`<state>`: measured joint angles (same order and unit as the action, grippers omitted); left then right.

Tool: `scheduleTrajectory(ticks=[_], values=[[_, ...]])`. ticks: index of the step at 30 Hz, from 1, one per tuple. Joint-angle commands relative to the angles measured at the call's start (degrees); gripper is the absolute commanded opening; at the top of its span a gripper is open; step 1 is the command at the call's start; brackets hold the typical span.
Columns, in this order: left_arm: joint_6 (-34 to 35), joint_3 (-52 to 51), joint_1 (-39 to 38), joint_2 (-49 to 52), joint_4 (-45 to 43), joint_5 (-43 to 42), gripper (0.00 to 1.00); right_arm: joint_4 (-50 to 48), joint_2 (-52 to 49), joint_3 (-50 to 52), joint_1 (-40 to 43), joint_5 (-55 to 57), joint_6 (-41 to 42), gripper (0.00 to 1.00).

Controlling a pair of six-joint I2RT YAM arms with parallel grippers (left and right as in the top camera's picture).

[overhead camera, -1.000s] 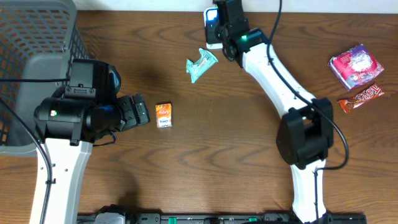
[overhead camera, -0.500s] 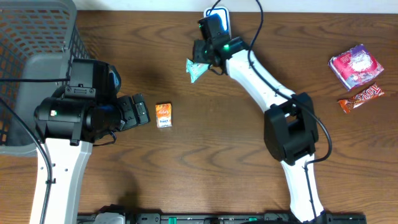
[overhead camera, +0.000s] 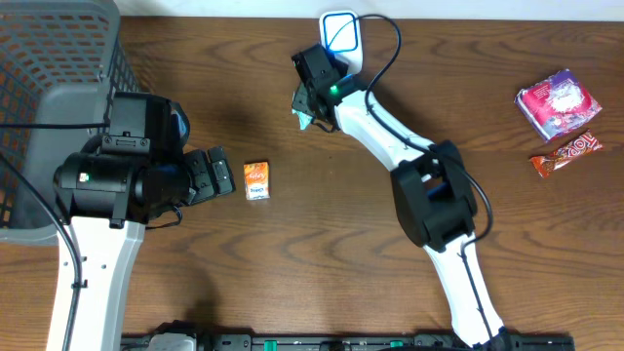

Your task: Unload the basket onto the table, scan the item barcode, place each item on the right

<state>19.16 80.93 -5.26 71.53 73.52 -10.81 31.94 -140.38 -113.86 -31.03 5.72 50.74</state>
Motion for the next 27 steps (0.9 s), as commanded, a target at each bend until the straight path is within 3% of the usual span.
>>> scheduleTrajectory(ticks=[1,5,14,21,27], values=[[-1.14,0.02,0.22,0.0,0.2,-0.11,0.98,-0.04,-3.04,-0.44,1.03,-2.36,-0.09,0.33],[-1.14,0.02,0.22,0.0,0.2,-0.11,0.98,1.88,-2.29,-0.46,1.49,-3.17,-4.26,0.01],[-1.14,0.02,0.22,0.0,0.2,-0.11,0.98,4.28,8.57,-0.48,1.73,-2.36,-20.85,0.01],[-1.14,0.02,0.22,0.0,0.2,-0.09,0.98,-2.32,15.26,-0.46,1.95,11.52,-30.21,0.01],[-1.14,0.02,0.22,0.0,0.2,-0.09,0.98,-9.99,12.68,-0.46,3.32,13.55,-40.81,0.01]])
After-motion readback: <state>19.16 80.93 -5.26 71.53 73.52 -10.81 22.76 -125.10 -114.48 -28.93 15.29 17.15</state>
